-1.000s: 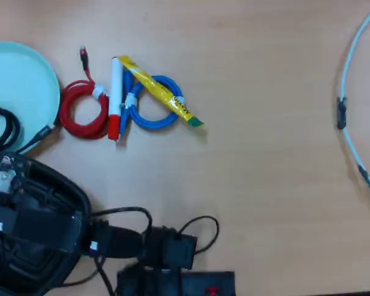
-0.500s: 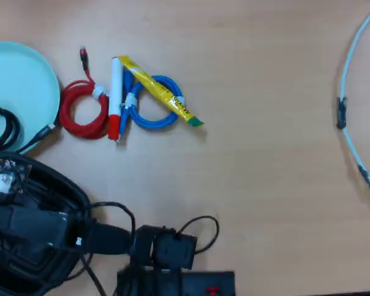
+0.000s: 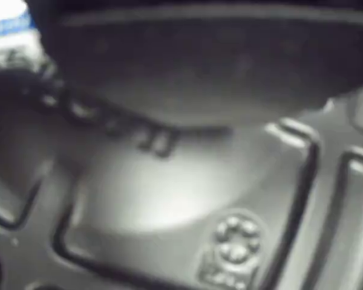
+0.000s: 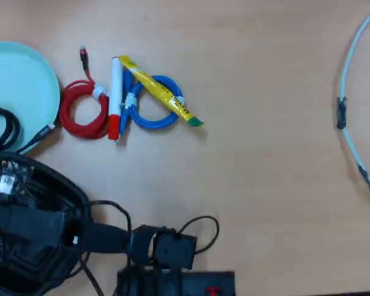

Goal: Pick up the blue pen and put it in the black bowl

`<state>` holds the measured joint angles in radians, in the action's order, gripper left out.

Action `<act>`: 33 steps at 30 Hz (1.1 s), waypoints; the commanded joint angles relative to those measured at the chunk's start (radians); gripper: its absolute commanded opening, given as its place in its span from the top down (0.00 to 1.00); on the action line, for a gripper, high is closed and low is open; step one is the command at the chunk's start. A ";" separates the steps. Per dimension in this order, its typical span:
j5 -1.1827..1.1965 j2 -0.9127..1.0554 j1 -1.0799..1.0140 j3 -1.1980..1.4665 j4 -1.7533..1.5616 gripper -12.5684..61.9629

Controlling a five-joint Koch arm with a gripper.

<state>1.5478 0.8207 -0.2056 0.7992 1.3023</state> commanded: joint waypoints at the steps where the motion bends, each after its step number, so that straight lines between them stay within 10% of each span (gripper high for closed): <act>1: 0.021 0.028 0.008 -0.081 0.009 0.92; 9: 0.021 0.031 0.025 -0.107 0.044 0.80; 20: 0.040 0.037 0.071 -0.106 0.095 0.15; 33: 0.166 0.126 0.078 -0.296 0.322 0.47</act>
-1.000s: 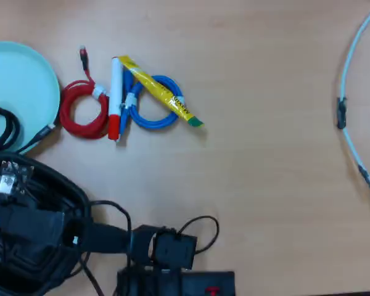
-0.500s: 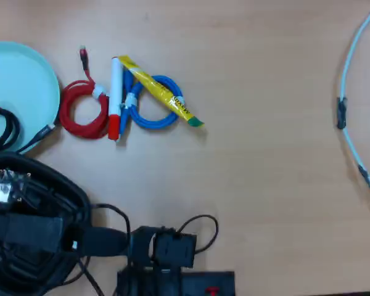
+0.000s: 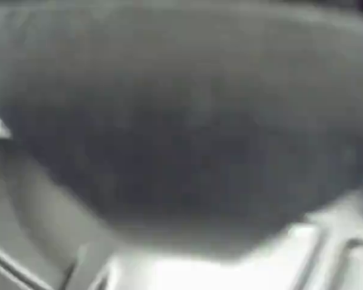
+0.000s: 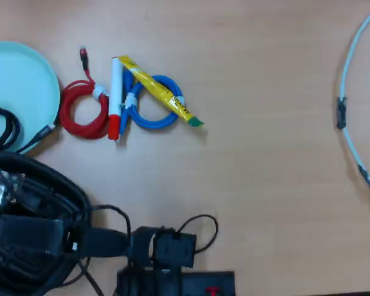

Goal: Pick up the blue pen and put it in the black bowl

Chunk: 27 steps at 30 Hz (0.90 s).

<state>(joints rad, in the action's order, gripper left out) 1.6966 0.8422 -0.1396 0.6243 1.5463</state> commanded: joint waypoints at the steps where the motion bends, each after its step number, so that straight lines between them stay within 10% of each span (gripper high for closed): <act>1: 0.017 0.106 0.012 -0.152 0.104 0.48; 14: -0.057 0.327 -0.051 -0.225 0.249 0.50; 27: -0.954 0.385 -0.430 -0.224 0.255 0.73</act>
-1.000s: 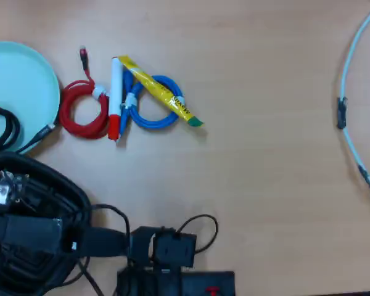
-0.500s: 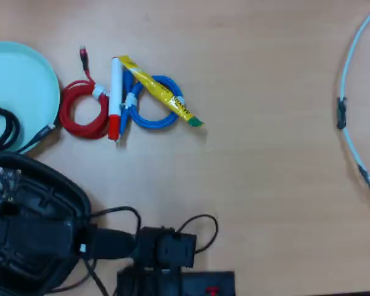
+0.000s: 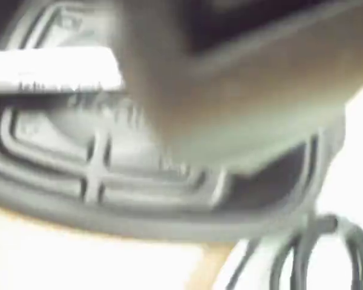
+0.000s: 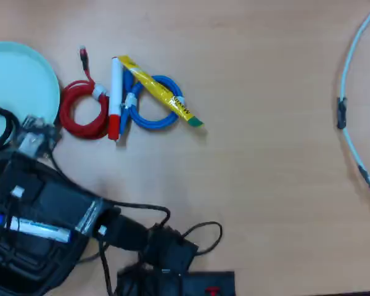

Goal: Pick up the blue pen and put it in the black bowl

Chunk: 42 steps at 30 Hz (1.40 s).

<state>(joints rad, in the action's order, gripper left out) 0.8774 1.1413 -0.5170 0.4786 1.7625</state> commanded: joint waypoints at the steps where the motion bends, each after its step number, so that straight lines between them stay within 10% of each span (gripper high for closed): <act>1: -0.204 0.087 -0.092 -0.078 0.046 0.75; 7: -0.563 0.095 -0.305 -0.075 0.077 0.94; 14: -0.879 0.121 -0.548 0.160 0.110 0.94; 42: -1.109 0.856 -1.190 1.855 -0.923 0.94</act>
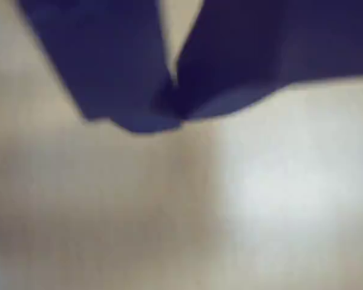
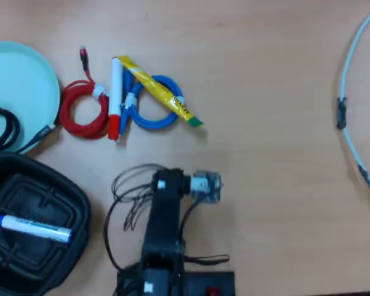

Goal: Pick up the blue pen and put it in the black bowl

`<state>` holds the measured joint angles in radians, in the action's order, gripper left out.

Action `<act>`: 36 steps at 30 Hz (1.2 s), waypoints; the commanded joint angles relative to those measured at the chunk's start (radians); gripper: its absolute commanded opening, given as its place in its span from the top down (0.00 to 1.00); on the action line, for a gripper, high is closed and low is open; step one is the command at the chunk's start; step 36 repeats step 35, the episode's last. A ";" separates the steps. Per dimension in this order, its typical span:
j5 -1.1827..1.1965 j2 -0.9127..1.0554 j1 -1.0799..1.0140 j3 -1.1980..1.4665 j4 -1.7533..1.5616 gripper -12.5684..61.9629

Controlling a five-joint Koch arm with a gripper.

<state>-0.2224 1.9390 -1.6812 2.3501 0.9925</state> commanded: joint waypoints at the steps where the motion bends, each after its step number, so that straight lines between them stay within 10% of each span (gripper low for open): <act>1: -0.008 0.067 -0.041 0.025 -0.209 0.94; 36: -0.006 0.074 -0.198 0.634 -0.931 0.94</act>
